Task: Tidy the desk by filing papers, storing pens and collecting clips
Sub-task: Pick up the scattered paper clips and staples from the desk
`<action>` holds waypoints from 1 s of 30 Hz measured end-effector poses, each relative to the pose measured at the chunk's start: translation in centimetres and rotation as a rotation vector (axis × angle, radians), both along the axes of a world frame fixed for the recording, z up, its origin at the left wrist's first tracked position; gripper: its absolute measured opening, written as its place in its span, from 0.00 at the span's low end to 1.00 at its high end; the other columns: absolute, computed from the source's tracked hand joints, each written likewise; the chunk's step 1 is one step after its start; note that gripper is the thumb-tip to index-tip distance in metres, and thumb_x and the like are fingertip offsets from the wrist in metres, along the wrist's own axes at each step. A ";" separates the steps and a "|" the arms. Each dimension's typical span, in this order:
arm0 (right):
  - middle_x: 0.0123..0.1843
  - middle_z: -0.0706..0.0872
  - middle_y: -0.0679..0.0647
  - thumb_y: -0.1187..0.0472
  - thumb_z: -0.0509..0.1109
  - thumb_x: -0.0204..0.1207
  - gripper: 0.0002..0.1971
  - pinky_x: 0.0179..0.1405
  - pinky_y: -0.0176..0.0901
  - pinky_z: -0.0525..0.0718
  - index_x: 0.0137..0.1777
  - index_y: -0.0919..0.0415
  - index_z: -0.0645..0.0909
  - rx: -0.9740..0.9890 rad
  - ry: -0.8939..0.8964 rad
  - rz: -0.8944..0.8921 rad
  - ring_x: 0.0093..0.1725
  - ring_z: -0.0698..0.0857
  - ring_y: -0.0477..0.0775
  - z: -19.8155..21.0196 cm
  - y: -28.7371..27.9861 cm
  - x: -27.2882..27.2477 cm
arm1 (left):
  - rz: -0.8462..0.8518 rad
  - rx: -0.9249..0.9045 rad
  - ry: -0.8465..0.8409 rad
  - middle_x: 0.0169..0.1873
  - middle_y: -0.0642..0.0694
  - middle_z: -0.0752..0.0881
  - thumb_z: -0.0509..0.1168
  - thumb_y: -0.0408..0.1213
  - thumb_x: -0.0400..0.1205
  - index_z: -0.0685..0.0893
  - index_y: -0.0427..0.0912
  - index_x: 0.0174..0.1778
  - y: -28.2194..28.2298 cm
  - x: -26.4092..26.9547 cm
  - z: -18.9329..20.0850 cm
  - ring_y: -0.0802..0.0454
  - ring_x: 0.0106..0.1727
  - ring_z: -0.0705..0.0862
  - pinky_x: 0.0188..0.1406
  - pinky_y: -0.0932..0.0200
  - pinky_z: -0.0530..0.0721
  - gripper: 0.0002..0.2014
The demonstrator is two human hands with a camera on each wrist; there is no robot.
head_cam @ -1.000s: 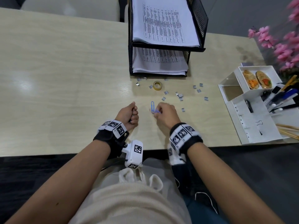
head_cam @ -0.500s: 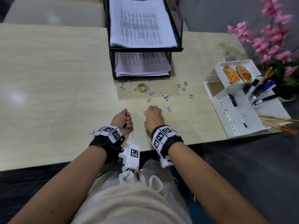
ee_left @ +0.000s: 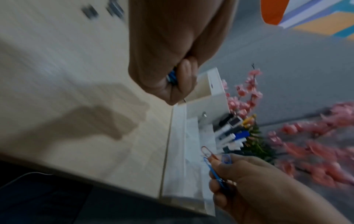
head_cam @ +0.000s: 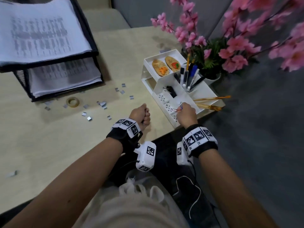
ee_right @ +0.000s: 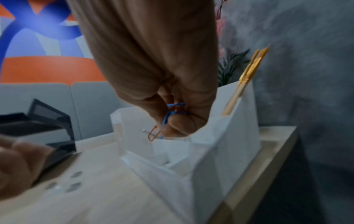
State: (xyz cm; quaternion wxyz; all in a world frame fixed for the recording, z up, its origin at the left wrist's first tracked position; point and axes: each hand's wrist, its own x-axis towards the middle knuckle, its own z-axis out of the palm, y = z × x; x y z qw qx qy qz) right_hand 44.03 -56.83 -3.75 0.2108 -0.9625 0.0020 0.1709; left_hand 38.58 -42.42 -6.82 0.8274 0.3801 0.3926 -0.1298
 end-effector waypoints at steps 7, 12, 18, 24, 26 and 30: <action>0.60 0.82 0.70 0.71 0.59 0.78 0.12 0.59 0.48 0.78 0.57 0.70 0.81 -0.103 -0.021 0.082 0.63 0.78 0.67 -1.5 -2.2 1.9 | 0.032 0.110 0.065 0.17 0.47 0.70 0.49 0.37 0.88 0.70 0.39 0.31 -5.3 4.5 0.6 0.57 0.08 0.69 0.11 0.75 0.65 0.18; 0.60 0.84 0.68 0.73 0.64 0.75 0.13 0.62 0.44 0.78 0.56 0.67 0.85 0.025 -0.006 0.104 0.62 0.81 0.65 -1.6 -3.5 2.8 | -0.049 0.206 0.037 0.23 0.47 0.72 0.50 0.31 0.87 0.68 0.41 0.29 -7.4 6.6 0.4 0.56 0.18 0.73 0.17 0.70 0.71 0.18; 0.54 0.88 0.66 0.75 0.61 0.75 0.13 0.63 0.47 0.81 0.53 0.69 0.86 0.182 -0.098 0.040 0.58 0.84 0.62 -1.1 -5.3 3.0 | -0.167 0.432 0.018 0.41 0.35 0.82 0.50 0.26 0.85 0.81 0.28 0.55 -9.5 8.1 0.0 0.40 0.42 0.81 0.40 0.56 0.74 0.15; 0.55 0.88 0.65 0.74 0.63 0.76 0.12 0.64 0.46 0.80 0.54 0.69 0.86 0.173 -0.110 0.085 0.58 0.84 0.61 -1.2 -5.9 3.0 | -0.285 0.521 0.000 0.33 0.41 0.75 0.53 0.35 0.84 0.69 0.46 0.27 -11.1 8.3 -0.8 0.48 0.49 0.71 0.50 0.54 0.70 0.17; 0.55 0.88 0.65 0.74 0.63 0.76 0.12 0.62 0.44 0.79 0.54 0.68 0.86 0.149 -0.114 0.099 0.59 0.84 0.61 -1.1 -5.7 3.0 | -0.248 0.497 -0.026 0.48 0.33 0.80 0.53 0.35 0.84 0.80 0.37 0.38 -10.8 7.8 -0.5 0.49 0.51 0.71 0.52 0.54 0.70 0.13; 0.54 0.88 0.64 0.74 0.61 0.76 0.13 0.58 0.45 0.82 0.51 0.66 0.86 0.142 -0.119 0.114 0.56 0.85 0.62 -0.7 -4.3 2.9 | -0.139 0.544 -0.075 0.67 0.28 0.79 0.55 0.31 0.83 0.77 0.24 0.66 -8.0 6.5 0.8 0.41 0.59 0.79 0.56 0.53 0.73 0.19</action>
